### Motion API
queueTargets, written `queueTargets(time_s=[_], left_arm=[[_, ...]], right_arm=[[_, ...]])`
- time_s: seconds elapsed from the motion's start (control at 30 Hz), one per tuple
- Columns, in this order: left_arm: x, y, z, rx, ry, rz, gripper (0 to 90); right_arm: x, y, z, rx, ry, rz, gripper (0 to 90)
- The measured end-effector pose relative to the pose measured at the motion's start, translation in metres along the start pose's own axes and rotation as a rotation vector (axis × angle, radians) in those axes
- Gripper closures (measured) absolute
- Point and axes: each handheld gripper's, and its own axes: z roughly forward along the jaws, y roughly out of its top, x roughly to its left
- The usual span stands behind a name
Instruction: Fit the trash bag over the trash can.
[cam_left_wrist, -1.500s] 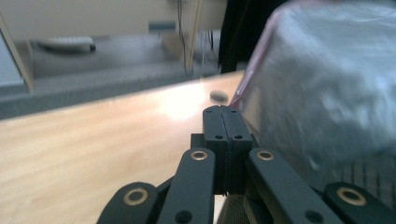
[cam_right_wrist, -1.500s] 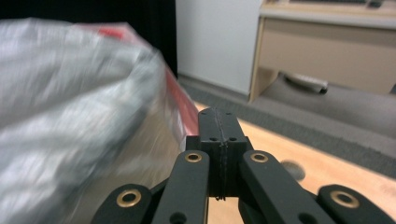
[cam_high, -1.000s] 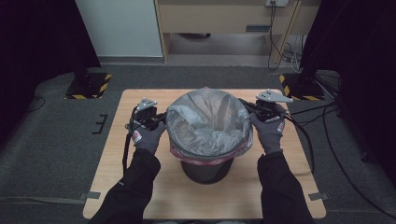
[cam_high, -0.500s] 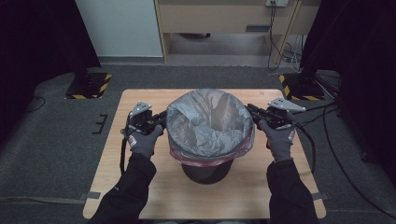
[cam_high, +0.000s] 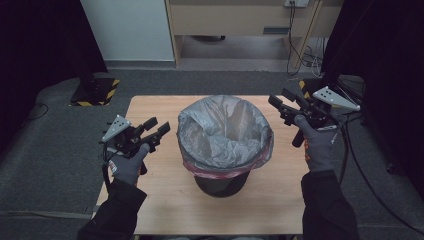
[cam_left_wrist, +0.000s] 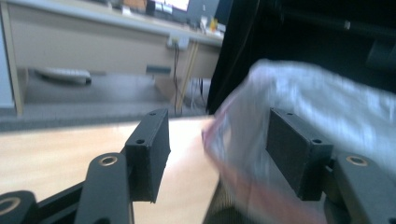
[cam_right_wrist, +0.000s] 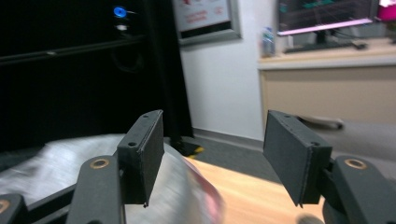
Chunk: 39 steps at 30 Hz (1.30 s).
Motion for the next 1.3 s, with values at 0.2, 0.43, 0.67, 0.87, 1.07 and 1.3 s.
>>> queueTargets(time_s=[0.2, 0.43, 0.67, 0.87, 1.07, 1.3], left_arm=[[0.003, -0.048, -0.002, 0.192, 0.027, 0.059, 33.7], [0.012, -0.09, 0.013, 0.435, 0.021, 0.042, 31.4], [0.009, -0.097, 0.019, 0.483, 0.003, 0.048, 30.8], [0.006, -0.096, 0.019, 0.48, -0.013, 0.046, 29.8], [0.008, -0.096, 0.018, 0.482, -0.011, 0.048, 29.4], [0.007, -0.096, 0.019, 0.486, -0.017, 0.049, 28.9]], right_arm=[[0.039, 0.024, 0.023, 0.028, 0.096, -0.044, 33.0], [0.082, 0.033, 0.057, 0.104, 0.165, -0.087, 33.2], [0.112, 0.014, 0.091, 0.271, 0.196, -0.112, 34.4], [0.12, -0.027, 0.124, 0.55, 0.168, -0.165, 32.3], [0.118, -0.047, 0.137, 0.685, 0.134, -0.181, 21.0], [0.116, -0.058, 0.142, 0.754, 0.112, -0.194, 10.1]])
